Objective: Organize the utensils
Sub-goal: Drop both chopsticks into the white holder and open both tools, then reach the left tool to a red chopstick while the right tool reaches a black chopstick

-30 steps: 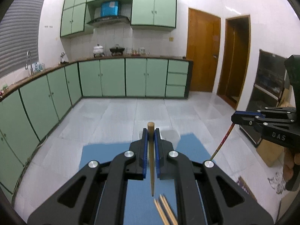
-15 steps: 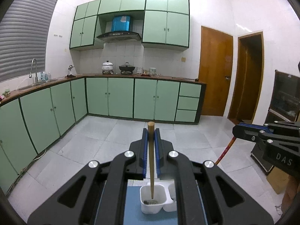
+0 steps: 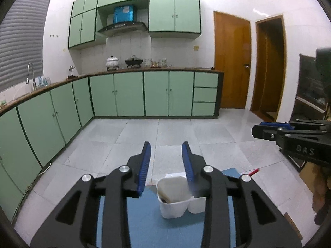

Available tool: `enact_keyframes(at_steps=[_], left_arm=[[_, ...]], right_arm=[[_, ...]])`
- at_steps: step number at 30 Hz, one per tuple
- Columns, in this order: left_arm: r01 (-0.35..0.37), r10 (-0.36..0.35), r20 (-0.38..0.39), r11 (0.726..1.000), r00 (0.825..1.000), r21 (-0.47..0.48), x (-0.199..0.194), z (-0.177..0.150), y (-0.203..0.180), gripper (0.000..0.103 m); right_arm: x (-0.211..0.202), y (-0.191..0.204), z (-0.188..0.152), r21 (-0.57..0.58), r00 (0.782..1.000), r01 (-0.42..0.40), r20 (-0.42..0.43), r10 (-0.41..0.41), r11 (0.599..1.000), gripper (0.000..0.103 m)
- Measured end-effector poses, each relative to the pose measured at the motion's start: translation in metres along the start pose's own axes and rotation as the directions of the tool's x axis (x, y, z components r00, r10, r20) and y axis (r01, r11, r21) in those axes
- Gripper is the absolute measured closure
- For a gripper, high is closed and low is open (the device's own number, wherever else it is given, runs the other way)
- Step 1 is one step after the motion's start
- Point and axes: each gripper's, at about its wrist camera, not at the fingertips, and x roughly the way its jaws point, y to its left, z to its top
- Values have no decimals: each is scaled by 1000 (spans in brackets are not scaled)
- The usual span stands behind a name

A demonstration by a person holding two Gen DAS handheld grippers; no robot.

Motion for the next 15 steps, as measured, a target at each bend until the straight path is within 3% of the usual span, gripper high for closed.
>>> enact_keyframes(at_steps=[4,7,11,15], left_arm=[[-6,5,39,1000,999,7,-58,4,8,56],[-12,11,37,1000,999,18,-101,-15,12,44],[-12,12,7,1000,1000,15,-157,-75,16,40],[-47,46,-33,998,998,-31,-204,-155,17,36]], right_arm=[[-49,-3,-12,9,998,-17,52,17,1000,75],[-92,0,-40,2,995,-30,91,30,1000,74],[-139,10,-113,-8,991,-32,129,33,999,71],[-161,33,-225,-24,996,-16,90,18,1000,71]])
